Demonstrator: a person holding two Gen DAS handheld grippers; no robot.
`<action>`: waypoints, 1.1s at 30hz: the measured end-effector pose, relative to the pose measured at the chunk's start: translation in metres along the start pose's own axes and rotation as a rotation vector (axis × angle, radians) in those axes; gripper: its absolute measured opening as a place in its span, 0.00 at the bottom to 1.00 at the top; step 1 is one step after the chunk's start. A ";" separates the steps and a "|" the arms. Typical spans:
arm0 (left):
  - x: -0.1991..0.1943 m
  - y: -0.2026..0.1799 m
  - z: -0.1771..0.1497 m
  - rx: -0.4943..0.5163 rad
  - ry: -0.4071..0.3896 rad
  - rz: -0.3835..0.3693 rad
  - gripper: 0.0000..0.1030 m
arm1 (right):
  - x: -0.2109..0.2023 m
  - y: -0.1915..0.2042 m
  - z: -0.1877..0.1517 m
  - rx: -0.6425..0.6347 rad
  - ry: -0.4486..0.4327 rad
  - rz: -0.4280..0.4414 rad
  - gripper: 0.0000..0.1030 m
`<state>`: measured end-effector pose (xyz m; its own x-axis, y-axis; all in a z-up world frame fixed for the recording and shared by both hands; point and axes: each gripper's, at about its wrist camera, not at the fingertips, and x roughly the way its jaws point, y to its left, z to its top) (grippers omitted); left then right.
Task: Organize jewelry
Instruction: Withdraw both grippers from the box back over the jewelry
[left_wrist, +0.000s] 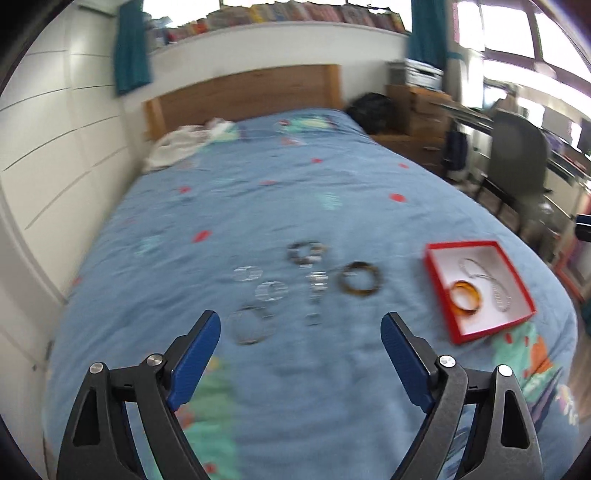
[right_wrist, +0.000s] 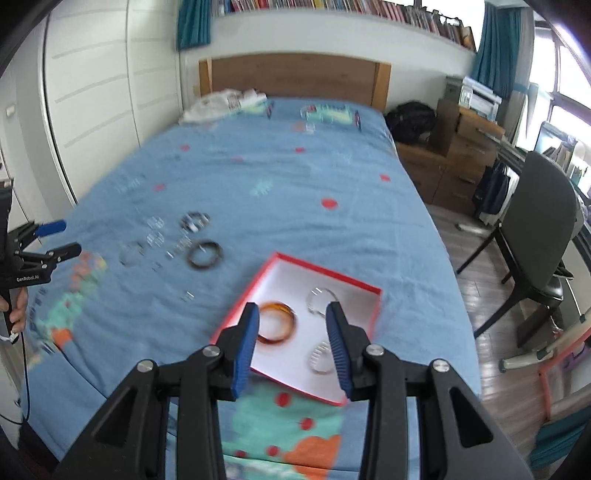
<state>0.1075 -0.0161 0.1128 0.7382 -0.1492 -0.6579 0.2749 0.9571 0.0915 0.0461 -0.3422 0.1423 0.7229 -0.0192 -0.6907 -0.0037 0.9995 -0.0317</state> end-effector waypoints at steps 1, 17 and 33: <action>-0.008 0.013 -0.005 -0.016 -0.007 0.016 0.86 | -0.005 0.011 0.003 0.009 -0.023 0.004 0.35; 0.010 0.084 -0.076 -0.179 0.030 0.108 0.88 | 0.050 0.109 0.002 0.063 -0.062 0.069 0.35; 0.116 0.062 -0.094 -0.191 0.141 -0.041 0.83 | 0.186 0.151 -0.040 0.088 0.094 0.114 0.34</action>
<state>0.1523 0.0489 -0.0283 0.6316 -0.1652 -0.7575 0.1709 0.9827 -0.0717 0.1521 -0.1961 -0.0195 0.6533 0.0965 -0.7510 -0.0185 0.9936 0.1116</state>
